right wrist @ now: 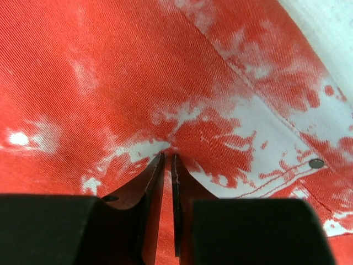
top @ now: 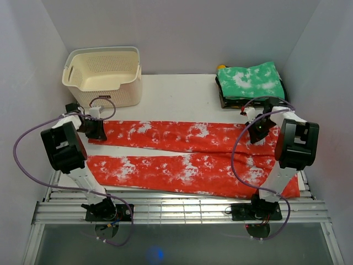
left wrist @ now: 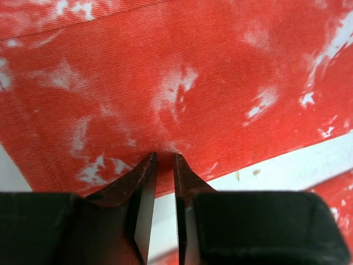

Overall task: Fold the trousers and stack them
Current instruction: Flatten the trousers out

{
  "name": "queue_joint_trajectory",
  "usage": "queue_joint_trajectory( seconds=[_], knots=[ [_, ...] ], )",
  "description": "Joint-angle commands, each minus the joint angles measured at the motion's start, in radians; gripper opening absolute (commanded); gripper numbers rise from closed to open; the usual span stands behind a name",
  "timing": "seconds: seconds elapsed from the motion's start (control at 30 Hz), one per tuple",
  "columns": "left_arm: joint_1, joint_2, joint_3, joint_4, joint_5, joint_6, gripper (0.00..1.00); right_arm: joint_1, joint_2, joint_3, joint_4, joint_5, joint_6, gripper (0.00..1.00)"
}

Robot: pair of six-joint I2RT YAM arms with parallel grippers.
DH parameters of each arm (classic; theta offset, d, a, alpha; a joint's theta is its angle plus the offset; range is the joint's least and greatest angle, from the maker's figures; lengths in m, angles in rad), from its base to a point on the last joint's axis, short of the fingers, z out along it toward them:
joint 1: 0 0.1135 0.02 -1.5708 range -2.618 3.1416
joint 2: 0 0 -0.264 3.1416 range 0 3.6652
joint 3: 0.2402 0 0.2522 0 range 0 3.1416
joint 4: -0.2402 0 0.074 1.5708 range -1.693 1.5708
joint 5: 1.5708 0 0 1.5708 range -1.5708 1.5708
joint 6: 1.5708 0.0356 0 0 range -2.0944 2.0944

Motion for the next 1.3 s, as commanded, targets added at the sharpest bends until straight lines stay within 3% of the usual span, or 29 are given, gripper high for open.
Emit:
queue_joint_trajectory(
  seconds=[0.0, 0.1, 0.17, 0.2, 0.23, 0.27, 0.3, 0.33, 0.37, 0.43, 0.6, 0.77, 0.87, 1.03, 1.27],
  knots=[
    [0.021, -0.093, -0.103, -0.108, -0.100, 0.104, 0.27, 0.007, -0.006, -0.143, -0.013, 0.047, -0.079, 0.14],
    [0.042, -0.165, -0.140, -0.166, -0.111, 0.168, 0.26, 0.007, -0.059, -0.213, -0.046, 0.033, -0.154, 0.13],
    [0.050, -0.196, -0.108, -0.186, -0.120, 0.193, 0.34, 0.007, -0.108, -0.205, -0.083, 0.007, -0.185, 0.17],
    [0.061, -0.199, -0.082, -0.194, -0.113, 0.216, 0.41, 0.007, -0.122, -0.190, -0.126, -0.020, -0.208, 0.20],
    [0.065, -0.197, -0.048, -0.210, -0.081, 0.227, 0.58, 0.006, -0.153, -0.170, -0.143, -0.031, -0.213, 0.27],
    [0.070, -0.193, 0.025, -0.218, -0.059, 0.233, 0.65, 0.004, -0.165, -0.120, -0.155, -0.040, -0.218, 0.30],
    [0.075, -0.176, 0.067, -0.232, -0.033, 0.249, 0.79, 0.003, -0.173, -0.089, -0.183, -0.054, -0.230, 0.35],
    [0.075, -0.165, 0.105, -0.247, 0.007, 0.279, 0.95, 0.001, -0.180, -0.055, -0.195, -0.059, -0.238, 0.47],
    [0.076, -0.153, 0.189, -0.253, 0.025, 0.285, 0.98, -0.003, -0.177, -0.021, -0.207, -0.060, -0.247, 0.55],
    [0.075, -0.099, 0.271, -0.282, 0.056, 0.325, 0.98, -0.023, -0.152, 0.083, -0.233, -0.061, -0.276, 0.62],
    [0.073, 0.045, 0.519, -0.399, 0.147, 0.470, 0.98, -0.085, -0.033, 0.255, -0.292, -0.019, -0.366, 0.65],
    [0.072, 0.134, 0.581, -0.451, 0.191, 0.650, 0.93, -0.141, 0.103, 0.421, -0.348, -0.005, -0.484, 0.64],
    [0.069, 0.148, 0.580, -0.453, 0.229, 0.676, 0.91, -0.163, 0.169, 0.493, -0.369, 0.012, -0.531, 0.62],
    [0.069, 0.171, 0.577, -0.450, 0.236, 0.708, 0.91, -0.192, 0.258, 0.551, -0.379, 0.041, -0.610, 0.68],
    [0.066, 0.238, 0.632, -0.450, 0.208, 0.813, 0.91, -0.194, 0.301, 0.456, -0.324, 0.142, -0.690, 0.67]
  ],
)
